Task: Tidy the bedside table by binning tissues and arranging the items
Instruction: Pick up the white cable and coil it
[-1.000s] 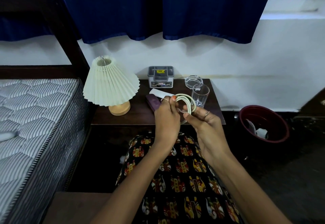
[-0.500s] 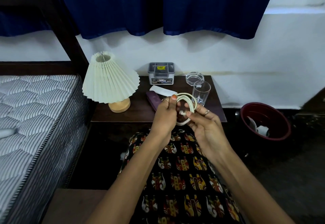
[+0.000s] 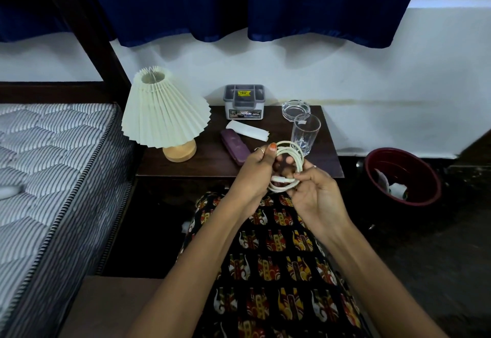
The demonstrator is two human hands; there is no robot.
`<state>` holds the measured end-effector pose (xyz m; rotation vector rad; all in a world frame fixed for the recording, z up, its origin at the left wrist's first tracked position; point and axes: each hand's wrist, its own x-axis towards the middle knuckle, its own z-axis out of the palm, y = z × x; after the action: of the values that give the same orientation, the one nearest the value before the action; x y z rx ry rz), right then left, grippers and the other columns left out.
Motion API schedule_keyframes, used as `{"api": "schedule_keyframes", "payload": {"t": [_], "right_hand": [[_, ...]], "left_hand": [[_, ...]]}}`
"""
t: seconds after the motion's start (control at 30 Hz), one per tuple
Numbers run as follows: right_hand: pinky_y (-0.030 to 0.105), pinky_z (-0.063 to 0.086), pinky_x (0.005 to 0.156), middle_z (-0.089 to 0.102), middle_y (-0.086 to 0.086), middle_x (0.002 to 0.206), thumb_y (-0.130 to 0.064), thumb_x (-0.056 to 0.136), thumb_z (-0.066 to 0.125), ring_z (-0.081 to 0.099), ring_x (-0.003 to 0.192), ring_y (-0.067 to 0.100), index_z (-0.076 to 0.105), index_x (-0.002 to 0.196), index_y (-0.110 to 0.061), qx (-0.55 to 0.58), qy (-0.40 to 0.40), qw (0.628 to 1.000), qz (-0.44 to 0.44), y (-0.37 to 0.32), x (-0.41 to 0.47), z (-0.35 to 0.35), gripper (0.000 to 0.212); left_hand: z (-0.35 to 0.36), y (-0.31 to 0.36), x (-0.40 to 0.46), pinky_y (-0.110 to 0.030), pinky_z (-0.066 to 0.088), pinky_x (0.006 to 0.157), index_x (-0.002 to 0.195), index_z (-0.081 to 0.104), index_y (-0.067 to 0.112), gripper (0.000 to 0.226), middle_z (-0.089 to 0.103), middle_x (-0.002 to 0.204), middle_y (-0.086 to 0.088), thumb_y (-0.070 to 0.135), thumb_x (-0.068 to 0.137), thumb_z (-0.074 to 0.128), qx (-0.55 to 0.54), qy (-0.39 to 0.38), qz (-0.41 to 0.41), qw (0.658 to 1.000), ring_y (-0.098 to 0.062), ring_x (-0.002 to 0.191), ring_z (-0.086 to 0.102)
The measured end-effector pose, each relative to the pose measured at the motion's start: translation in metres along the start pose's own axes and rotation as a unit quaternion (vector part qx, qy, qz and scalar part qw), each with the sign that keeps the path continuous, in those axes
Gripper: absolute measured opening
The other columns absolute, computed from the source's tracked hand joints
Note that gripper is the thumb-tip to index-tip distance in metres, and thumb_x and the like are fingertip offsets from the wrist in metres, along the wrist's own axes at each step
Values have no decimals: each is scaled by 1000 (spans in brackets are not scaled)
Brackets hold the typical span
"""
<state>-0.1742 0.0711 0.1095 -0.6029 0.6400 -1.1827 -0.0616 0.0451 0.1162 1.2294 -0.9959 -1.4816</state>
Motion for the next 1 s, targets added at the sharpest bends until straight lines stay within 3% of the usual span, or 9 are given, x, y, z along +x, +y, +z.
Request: {"api": "schedule_keyframes", "payload": {"t": [0.07, 0.13, 0.23, 0.37, 0.57, 0.7, 0.8, 0.9, 1.0], "right_hand": [[26, 49, 71, 55, 1, 68, -4, 68, 47, 52, 65, 11, 61, 91, -7, -14, -5, 1000, 8, 1, 0, 1, 26], [27, 43, 73, 51, 0, 64, -7, 70, 45, 48, 67, 12, 61, 92, -6, -54, -6, 999, 6, 1, 0, 1, 27], [31, 42, 85, 59, -2, 73, -3, 77, 47, 54, 80, 12, 63, 101, -4, -134, 8, 991, -5, 4, -1, 1, 29], [23, 46, 81, 67, 1, 91, 8, 85, 45, 61, 90, 9, 63, 106, -8, -208, 39, 977, -19, 9, -2, 7, 32], [29, 51, 80, 67, 10, 107, 2, 82, 60, 66, 94, 17, 50, 123, -13, -265, 110, 958, -14, 17, 1, 8, 45], [31, 51, 71, 63, 9, 88, -13, 80, 71, 61, 74, 14, 47, 118, -19, -371, 162, 914, -23, 18, 1, 8, 46], [38, 52, 65, 65, 6, 78, -15, 80, 71, 61, 64, 18, 51, 100, -24, -411, 146, 899, -32, 19, -1, 10, 29], [36, 53, 61, 66, 3, 66, -6, 81, 66, 62, 57, 16, 45, 110, -23, -437, 134, 889, -22, 22, 0, 10, 40], [44, 54, 65, 65, 3, 63, -4, 78, 64, 62, 59, 21, 41, 121, -21, -468, 123, 875, -27, 25, 1, 7, 52]], "left_hand": [[-1, -3, 1, -23, 48, 65, 99, 59, 9, 31, 60, 77, -4, 26, 102, 33, -7, -8, -8, 1000, -7, 59, 57], [-1, -5, 1, -23, 48, 64, 102, 58, 8, 32, 60, 76, -6, 26, 102, 33, -13, -4, -18, 1000, -9, 59, 57], [-3, -8, 2, -28, 49, 74, 98, 61, 11, 33, 64, 88, -9, 27, 102, 32, -23, 26, -31, 999, -16, 78, 61], [0, -15, 6, -38, 50, 88, 97, 64, 8, 36, 68, 95, -11, 26, 101, 34, -15, 100, -26, 995, -21, 90, 63], [4, -19, 11, -34, 51, 72, 94, 62, 2, 37, 68, 91, -15, 27, 101, 35, 33, 189, 26, 981, -22, 80, 64], [0, -20, 14, -29, 40, 58, 74, 54, 20, 33, 50, 64, 2, 30, 100, 35, 40, 219, 37, 974, -12, 57, 47], [-2, -22, 14, -31, 38, 64, 83, 56, 13, 34, 49, 66, 3, 33, 99, 35, 42, 222, 33, 974, -11, 56, 45], [-4, -27, 16, -36, 40, 66, 93, 56, 2, 41, 51, 68, -2, 37, 98, 36, 49, 234, 19, 971, -15, 59, 46], [-5, -29, 16, -43, 49, 74, 92, 56, 4, 38, 62, 78, -11, 36, 98, 36, 60, 243, 26, 968, -26, 71, 59]]}}
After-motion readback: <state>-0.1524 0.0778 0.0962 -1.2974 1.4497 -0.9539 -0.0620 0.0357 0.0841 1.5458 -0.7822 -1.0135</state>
